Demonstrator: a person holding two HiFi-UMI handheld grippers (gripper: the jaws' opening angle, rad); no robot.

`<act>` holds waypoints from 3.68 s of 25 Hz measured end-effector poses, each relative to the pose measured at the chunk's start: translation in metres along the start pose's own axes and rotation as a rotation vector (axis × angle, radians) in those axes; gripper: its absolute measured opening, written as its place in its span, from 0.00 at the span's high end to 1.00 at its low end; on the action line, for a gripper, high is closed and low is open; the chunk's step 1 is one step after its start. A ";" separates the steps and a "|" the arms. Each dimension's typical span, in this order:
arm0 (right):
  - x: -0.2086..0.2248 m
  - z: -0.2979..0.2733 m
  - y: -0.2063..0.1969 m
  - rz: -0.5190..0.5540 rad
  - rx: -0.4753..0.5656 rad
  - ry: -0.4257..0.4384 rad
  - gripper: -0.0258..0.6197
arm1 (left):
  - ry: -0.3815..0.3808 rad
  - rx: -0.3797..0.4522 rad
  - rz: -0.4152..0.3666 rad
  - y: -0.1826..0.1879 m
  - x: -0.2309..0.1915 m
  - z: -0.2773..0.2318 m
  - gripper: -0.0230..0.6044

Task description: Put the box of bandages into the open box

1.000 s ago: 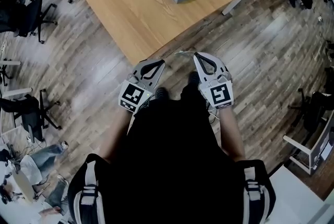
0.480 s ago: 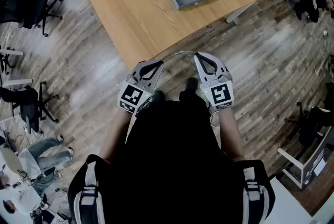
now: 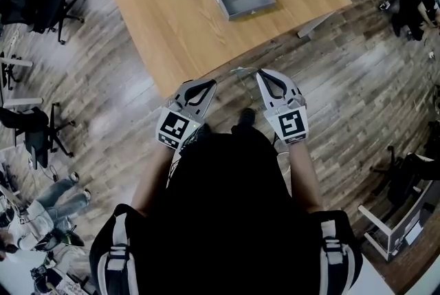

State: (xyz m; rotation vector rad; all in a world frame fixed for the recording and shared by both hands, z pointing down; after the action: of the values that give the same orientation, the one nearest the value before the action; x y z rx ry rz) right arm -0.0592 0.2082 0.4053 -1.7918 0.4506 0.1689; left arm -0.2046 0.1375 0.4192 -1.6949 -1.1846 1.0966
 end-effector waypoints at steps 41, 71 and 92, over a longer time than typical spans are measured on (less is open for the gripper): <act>0.129 0.028 -0.077 0.005 0.043 0.101 0.92 | 0.065 -0.005 -0.013 0.031 0.059 -0.148 0.93; 0.210 -0.104 -0.084 0.026 -0.029 0.101 0.92 | 0.033 0.009 0.047 0.069 -0.083 -0.236 0.93; 0.234 -0.200 -0.086 0.041 -0.078 0.134 0.92 | 0.044 0.031 0.069 0.088 -0.181 -0.259 0.93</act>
State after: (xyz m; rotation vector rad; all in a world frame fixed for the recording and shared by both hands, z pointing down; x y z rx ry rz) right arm 0.1635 -0.0148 0.4560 -1.8785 0.5829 0.0963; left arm 0.0284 -0.0899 0.4601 -1.7383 -1.0835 1.1084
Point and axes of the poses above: the fingertips, and each gripper's own axes: z backward along the fingers, x to its right, y out of its top, the point moved 4 cm from there along z, backward along the fingers, and after that the axes turned 11 degrees about z, right-handed, at the moved point
